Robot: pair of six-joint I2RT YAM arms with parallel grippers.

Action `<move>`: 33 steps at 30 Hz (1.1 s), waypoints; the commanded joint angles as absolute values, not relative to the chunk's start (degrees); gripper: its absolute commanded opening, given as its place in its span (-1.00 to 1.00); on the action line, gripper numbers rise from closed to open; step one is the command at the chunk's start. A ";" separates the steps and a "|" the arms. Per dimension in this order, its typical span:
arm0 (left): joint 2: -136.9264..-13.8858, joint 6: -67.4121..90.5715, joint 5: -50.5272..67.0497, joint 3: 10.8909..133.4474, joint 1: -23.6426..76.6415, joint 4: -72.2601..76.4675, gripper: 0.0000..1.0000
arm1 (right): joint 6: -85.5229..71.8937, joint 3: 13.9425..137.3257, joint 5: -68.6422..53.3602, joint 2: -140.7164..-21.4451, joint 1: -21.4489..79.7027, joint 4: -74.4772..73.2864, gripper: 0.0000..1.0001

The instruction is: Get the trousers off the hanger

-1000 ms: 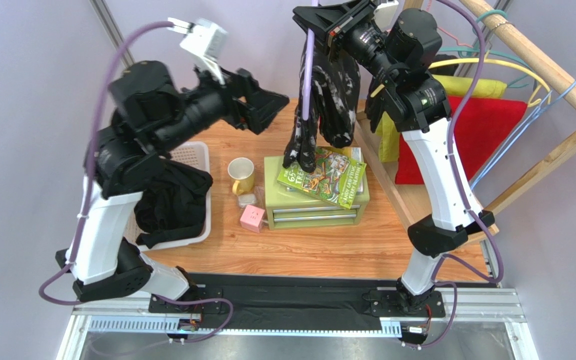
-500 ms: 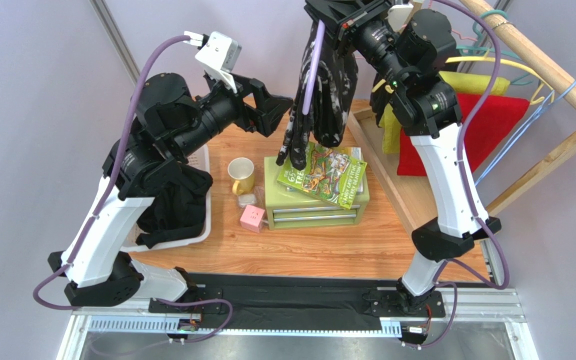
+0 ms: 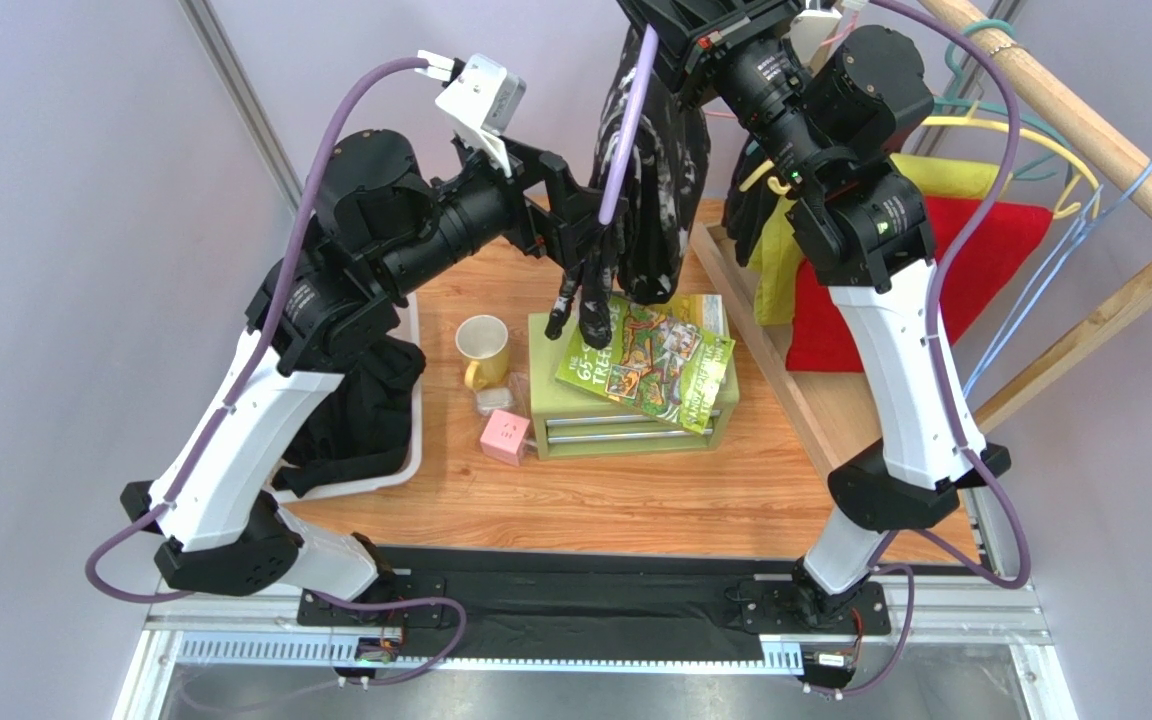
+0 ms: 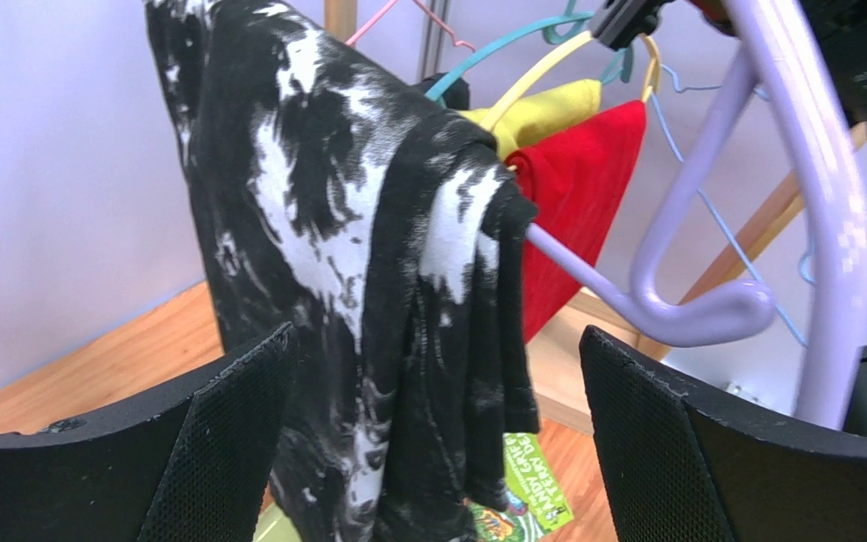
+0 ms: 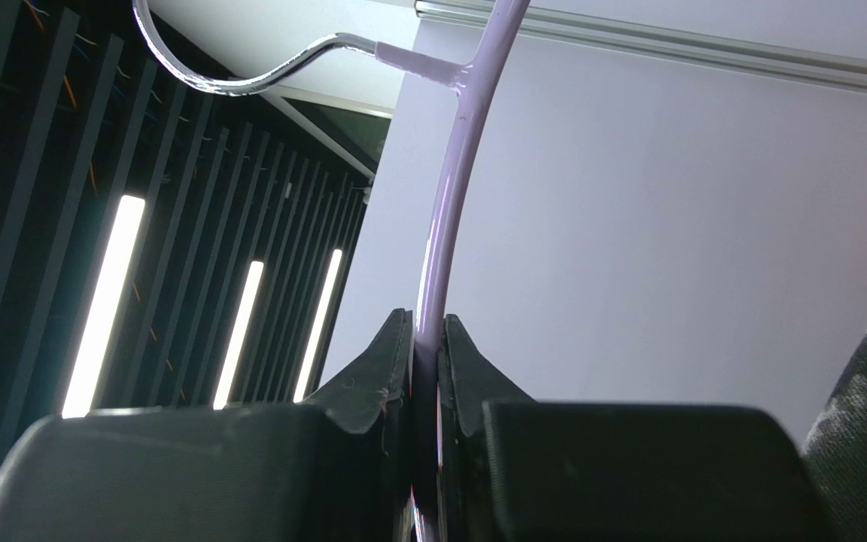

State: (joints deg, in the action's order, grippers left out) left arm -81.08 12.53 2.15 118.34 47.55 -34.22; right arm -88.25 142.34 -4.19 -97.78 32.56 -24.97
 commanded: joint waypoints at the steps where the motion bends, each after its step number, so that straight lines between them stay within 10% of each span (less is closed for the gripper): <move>1: -79.98 14.59 5.36 119.01 47.72 -30.15 0.97 | -87.28 145.98 -2.20 -94.13 32.61 -10.54 -1.00; 33: -85.69 11.43 0.09 120.85 47.72 -28.65 0.99 | -90.97 146.51 -3.52 -91.85 33.13 -9.93 -1.00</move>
State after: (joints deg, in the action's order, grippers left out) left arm -84.40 13.52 0.99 118.19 47.57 -31.03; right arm -89.58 142.34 -3.97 -96.05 32.58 -22.87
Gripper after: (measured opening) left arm 0.990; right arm 0.102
